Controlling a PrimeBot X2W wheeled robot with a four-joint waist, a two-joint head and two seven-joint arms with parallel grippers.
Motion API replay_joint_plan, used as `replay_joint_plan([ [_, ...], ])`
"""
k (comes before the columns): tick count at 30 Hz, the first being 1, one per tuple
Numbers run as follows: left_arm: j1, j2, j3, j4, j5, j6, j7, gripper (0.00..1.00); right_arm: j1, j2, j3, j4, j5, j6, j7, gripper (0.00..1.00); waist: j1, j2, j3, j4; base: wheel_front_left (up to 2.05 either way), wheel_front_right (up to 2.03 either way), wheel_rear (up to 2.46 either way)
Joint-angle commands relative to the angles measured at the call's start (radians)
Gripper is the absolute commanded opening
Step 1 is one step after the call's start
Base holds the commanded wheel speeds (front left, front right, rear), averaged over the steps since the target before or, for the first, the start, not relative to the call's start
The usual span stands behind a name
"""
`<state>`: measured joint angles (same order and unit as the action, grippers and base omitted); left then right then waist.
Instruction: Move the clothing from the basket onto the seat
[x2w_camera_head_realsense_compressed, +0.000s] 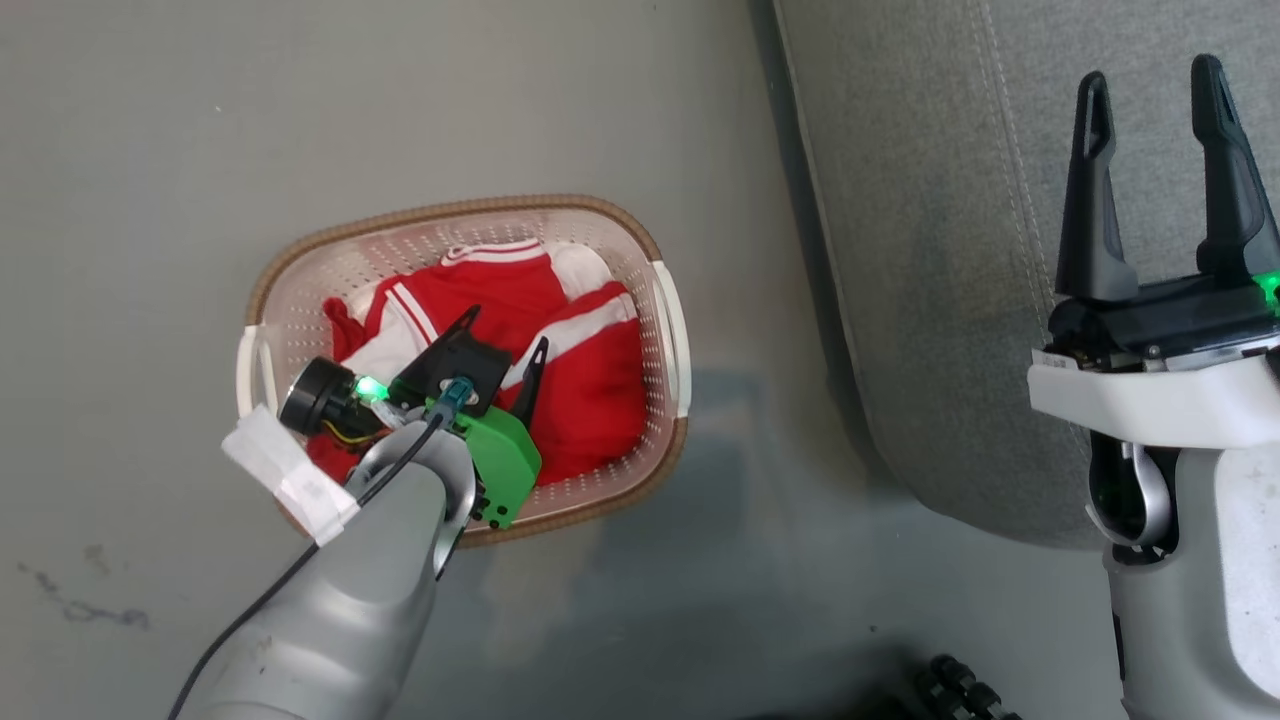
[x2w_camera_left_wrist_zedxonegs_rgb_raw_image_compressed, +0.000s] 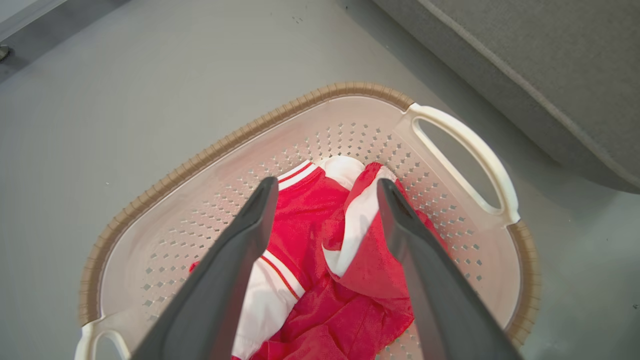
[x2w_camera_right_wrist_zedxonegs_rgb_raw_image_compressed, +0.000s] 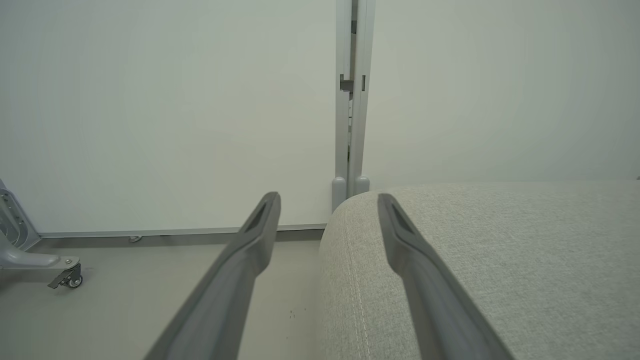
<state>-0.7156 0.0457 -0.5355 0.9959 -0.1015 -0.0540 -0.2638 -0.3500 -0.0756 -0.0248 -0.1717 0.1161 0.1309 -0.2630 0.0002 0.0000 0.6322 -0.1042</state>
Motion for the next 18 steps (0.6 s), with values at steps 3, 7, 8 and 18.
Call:
replay_joint_plan([
  [3,-0.096,0.009,-0.016,0.101,0.013,-0.007,0.003,1.0,-0.049,0.012,0.017,-0.046,0.003,0.0,-0.003,1.0,-0.0002,0.0,0.198,-0.12,0.0,0.0,0.0],
  [7,-0.152,0.019,-0.005,0.204,-0.005,-0.013,0.02,1.0,-0.076,0.022,0.016,-0.089,0.017,0.0,-0.003,1.0,-0.0002,0.0,0.246,-0.15,0.0,0.0,0.0],
  [8,-0.162,0.024,-0.002,0.22,-0.01,-0.014,0.022,1.0,-0.08,0.023,0.019,-0.098,0.02,0.0,-0.003,1.0,-0.0002,0.0,0.255,-0.158,0.0,0.0,0.0],
  [18,-0.199,0.038,-0.024,0.28,-0.021,-0.042,0.056,1.0,-0.098,0.026,0.021,-0.139,0.066,0.0,-0.003,1.0,-0.0002,0.0,0.341,-0.187,0.0,0.0,0.0],
])
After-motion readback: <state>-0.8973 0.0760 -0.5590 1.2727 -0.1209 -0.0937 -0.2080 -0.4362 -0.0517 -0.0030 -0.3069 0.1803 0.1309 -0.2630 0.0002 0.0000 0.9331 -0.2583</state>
